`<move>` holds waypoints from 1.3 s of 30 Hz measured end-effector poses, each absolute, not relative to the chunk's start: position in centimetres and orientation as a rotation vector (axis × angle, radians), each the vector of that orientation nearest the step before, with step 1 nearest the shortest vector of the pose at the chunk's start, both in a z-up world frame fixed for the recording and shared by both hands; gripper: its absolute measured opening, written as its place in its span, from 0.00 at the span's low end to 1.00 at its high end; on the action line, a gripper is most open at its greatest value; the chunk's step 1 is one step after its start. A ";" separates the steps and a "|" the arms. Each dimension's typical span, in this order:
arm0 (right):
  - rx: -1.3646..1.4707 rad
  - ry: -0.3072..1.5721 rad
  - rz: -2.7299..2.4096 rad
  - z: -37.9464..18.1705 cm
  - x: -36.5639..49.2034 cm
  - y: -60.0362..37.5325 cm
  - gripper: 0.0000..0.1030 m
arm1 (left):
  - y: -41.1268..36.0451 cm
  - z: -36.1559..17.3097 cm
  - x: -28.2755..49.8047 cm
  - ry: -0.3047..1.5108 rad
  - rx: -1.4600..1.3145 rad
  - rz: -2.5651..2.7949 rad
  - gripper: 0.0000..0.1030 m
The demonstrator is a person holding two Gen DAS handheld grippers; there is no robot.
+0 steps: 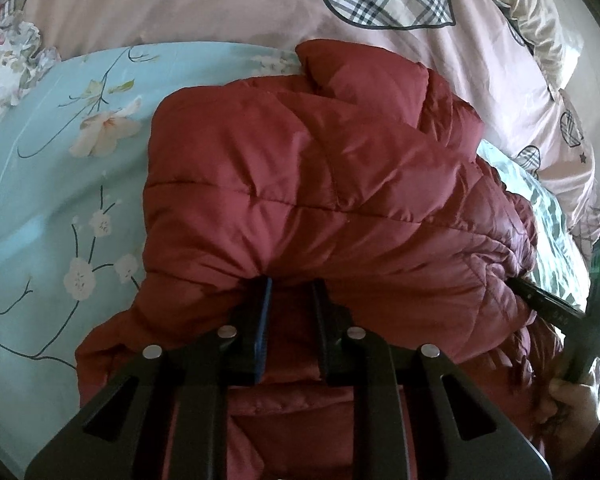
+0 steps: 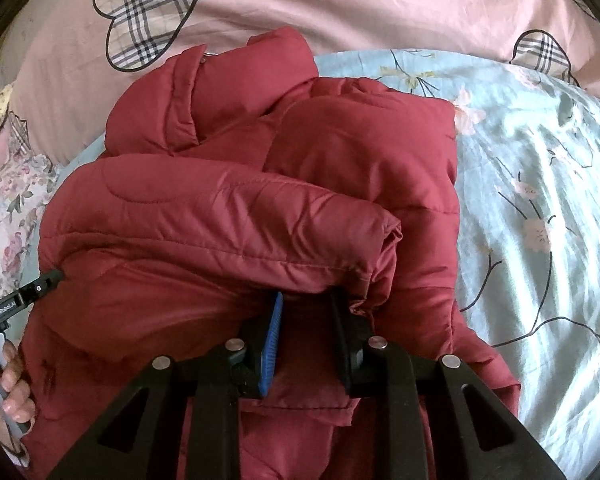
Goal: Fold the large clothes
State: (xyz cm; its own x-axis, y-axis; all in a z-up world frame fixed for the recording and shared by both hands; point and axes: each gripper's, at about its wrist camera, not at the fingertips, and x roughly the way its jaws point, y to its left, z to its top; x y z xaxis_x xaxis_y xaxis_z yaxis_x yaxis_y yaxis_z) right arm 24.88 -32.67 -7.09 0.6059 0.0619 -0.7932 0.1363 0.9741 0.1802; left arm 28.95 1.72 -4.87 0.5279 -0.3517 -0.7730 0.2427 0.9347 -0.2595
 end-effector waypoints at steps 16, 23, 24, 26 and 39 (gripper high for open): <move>0.357 0.899 0.022 -3.4 20.2 -33.6 0.43 | 3.2 -2.1 25.5 0.953 -0.124 -0.332 0.27; 0.389 0.890 0.050 -2.7 15.8 -33.6 0.50 | 6.3 -1.1 21.7 0.953 -0.178 -0.302 0.27; 0.392 0.889 0.055 -2.5 15.0 -33.5 0.50 | 6.7 -1.1 21.2 0.954 -0.188 -0.302 0.27; 0.398 0.886 0.063 -2.3 14.0 -33.5 0.50 | 7.5 -1.0 20.1 0.956 -0.207 -0.304 0.27; 0.390 0.877 0.027 -1.4 6.0 -34.1 0.60 | 11.1 -1.4 13.1 0.978 -0.258 -0.250 0.35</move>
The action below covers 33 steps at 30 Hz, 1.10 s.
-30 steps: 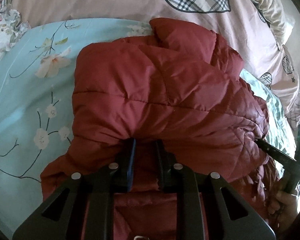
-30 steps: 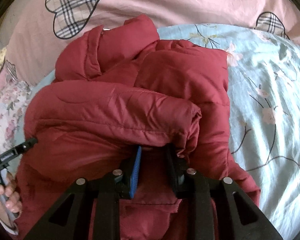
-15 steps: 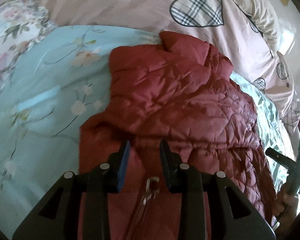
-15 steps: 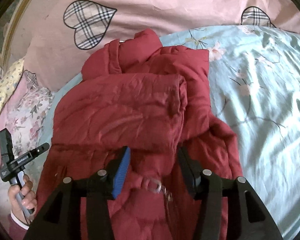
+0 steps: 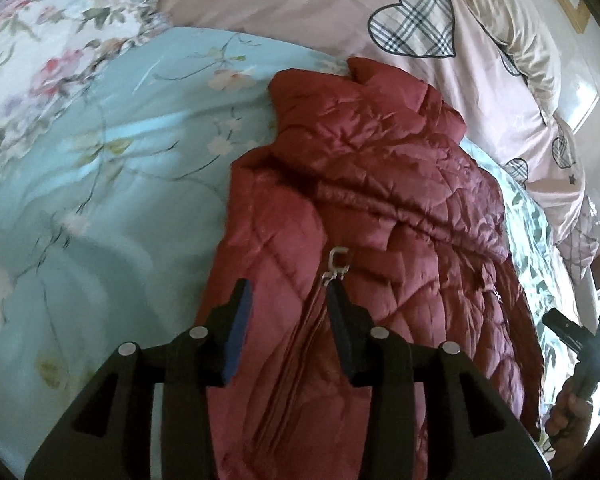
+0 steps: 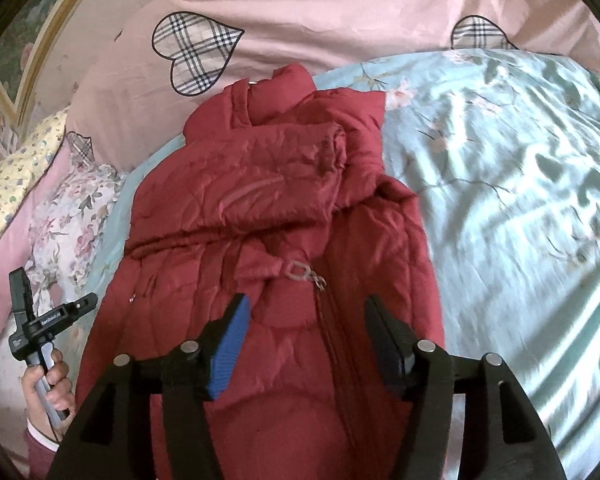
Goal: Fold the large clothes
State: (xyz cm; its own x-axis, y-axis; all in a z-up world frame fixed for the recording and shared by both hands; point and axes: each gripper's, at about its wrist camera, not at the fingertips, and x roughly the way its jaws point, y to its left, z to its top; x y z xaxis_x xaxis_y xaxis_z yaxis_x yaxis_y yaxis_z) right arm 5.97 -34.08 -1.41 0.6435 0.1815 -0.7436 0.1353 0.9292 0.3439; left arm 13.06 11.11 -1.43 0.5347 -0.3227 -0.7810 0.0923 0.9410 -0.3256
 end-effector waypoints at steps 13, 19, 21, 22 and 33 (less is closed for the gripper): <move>0.390 0.885 -0.072 -2.4 -0.1 -36.1 0.66 | 14.0 -2.2 8.9 0.994 -0.284 -0.230 0.49; 0.409 0.933 -0.069 -3.9 -1.9 -36.3 0.66 | 14.4 -3.2 7.5 1.027 -0.258 -0.237 0.52; 0.412 0.947 -0.059 -4.4 -2.4 -36.1 0.66 | 14.7 -3.3 7.0 1.030 -0.257 -0.232 0.58; 0.415 0.953 -0.056 -4.6 -2.6 -36.0 0.66 | 14.8 -3.4 6.7 1.032 -0.260 -0.232 0.60; 0.405 1.021 0.004 -6.7 -4.3 -34.2 0.66 | 15.5 -4.8 4.4 1.094 -0.263 -0.266 0.65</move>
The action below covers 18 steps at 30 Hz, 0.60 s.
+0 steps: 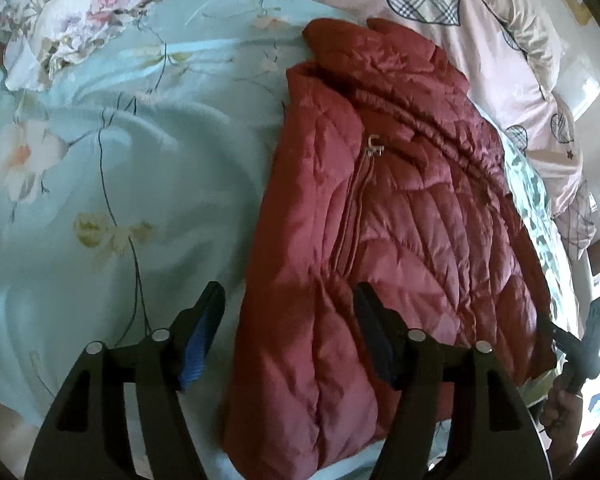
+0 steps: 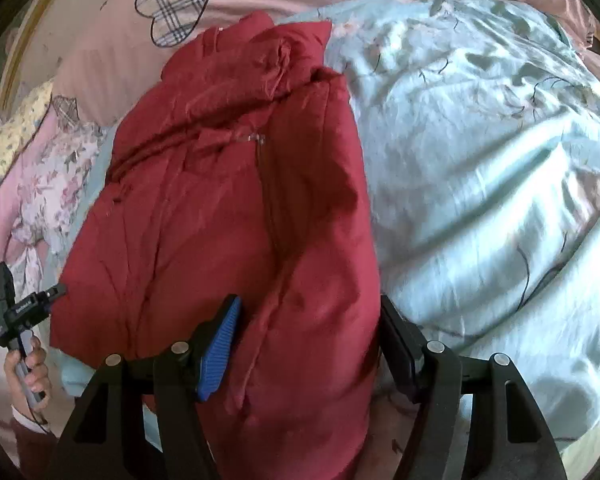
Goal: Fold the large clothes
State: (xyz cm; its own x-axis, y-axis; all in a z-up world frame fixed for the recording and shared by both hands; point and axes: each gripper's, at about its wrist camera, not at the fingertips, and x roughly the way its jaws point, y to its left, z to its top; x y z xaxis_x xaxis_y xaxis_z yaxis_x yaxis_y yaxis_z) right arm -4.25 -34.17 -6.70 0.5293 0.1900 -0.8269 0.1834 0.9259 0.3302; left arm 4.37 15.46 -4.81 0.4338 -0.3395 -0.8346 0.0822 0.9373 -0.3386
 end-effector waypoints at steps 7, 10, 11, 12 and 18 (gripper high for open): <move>0.395 1.027 0.029 -6.6 -5.5 -33.7 0.63 | 14.1 -5.5 2.5 1.119 -0.217 -0.322 0.65; 0.396 1.029 0.032 -6.6 -5.7 -33.7 0.63 | 13.4 -5.7 2.1 1.121 -0.186 -0.322 0.65; 0.397 1.029 0.032 -6.6 -5.7 -33.6 0.63 | 13.3 -5.7 2.1 1.122 -0.182 -0.326 0.65; 0.402 1.028 0.034 -6.6 -5.8 -33.7 0.63 | 13.2 -5.7 2.0 1.121 -0.179 -0.328 0.65; 0.415 1.027 0.043 -6.8 -5.8 -33.7 0.58 | 12.8 -5.7 1.8 1.107 -0.149 -0.338 0.62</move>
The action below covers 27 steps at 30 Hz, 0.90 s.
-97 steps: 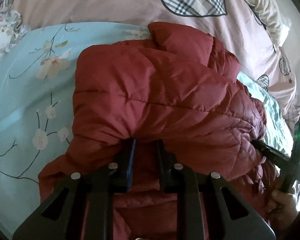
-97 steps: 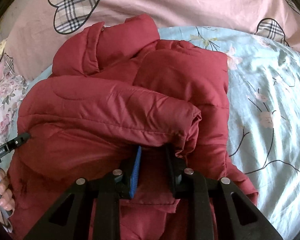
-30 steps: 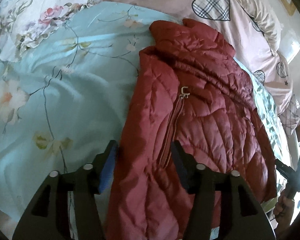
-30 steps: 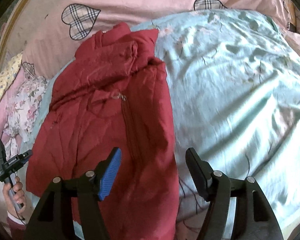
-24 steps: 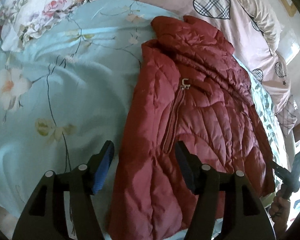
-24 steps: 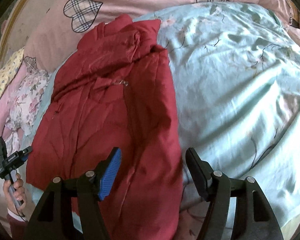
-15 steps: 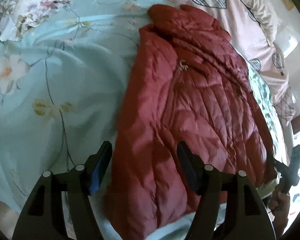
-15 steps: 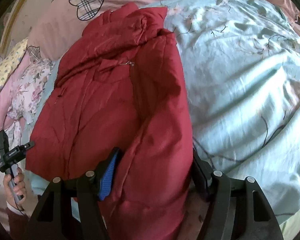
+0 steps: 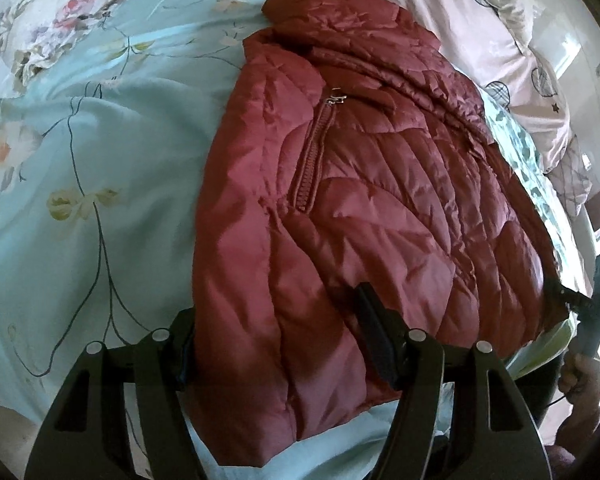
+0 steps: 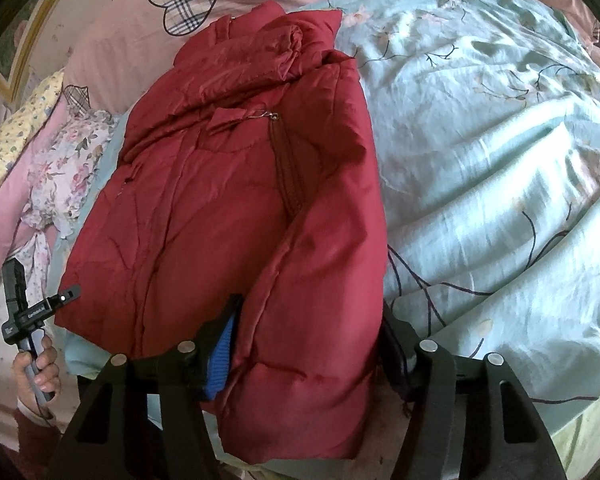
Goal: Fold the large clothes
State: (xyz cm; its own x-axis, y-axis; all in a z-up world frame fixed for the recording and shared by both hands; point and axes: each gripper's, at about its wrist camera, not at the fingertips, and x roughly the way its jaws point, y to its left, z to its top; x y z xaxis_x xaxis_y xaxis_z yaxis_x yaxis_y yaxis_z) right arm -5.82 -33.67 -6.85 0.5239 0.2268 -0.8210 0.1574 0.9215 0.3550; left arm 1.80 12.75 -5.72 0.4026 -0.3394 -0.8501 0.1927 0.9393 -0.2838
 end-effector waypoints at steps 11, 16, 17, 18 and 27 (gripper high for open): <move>0.438 1.032 0.062 -7.0 -6.2 -33.6 0.53 | 12.8 -5.8 1.5 1.100 -0.164 -0.371 0.29; 0.419 0.994 0.085 -6.2 -6.8 -33.3 0.31 | 13.0 -5.2 1.0 1.071 -0.186 -0.397 0.18; 0.421 0.984 0.094 -6.0 -6.9 -33.3 0.29 | 13.0 -5.0 0.8 1.067 -0.182 -0.398 0.17; 0.432 0.974 0.108 -5.8 -7.1 -33.4 0.27 | 13.0 -4.8 0.6 1.063 -0.178 -0.399 0.17; 0.539 0.867 0.240 -3.4 -8.7 -34.9 0.23 | 13.7 -1.5 0.1 0.989 -0.210 -0.454 0.13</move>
State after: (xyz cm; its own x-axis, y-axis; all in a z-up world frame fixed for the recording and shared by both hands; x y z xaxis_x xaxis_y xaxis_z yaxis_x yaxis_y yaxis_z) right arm -8.65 -34.92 -3.44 0.6308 0.4116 -0.6577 0.0148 0.8411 0.5407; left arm 0.06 13.67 -1.54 0.4657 -0.4605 -0.7557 0.2730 0.8871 -0.3723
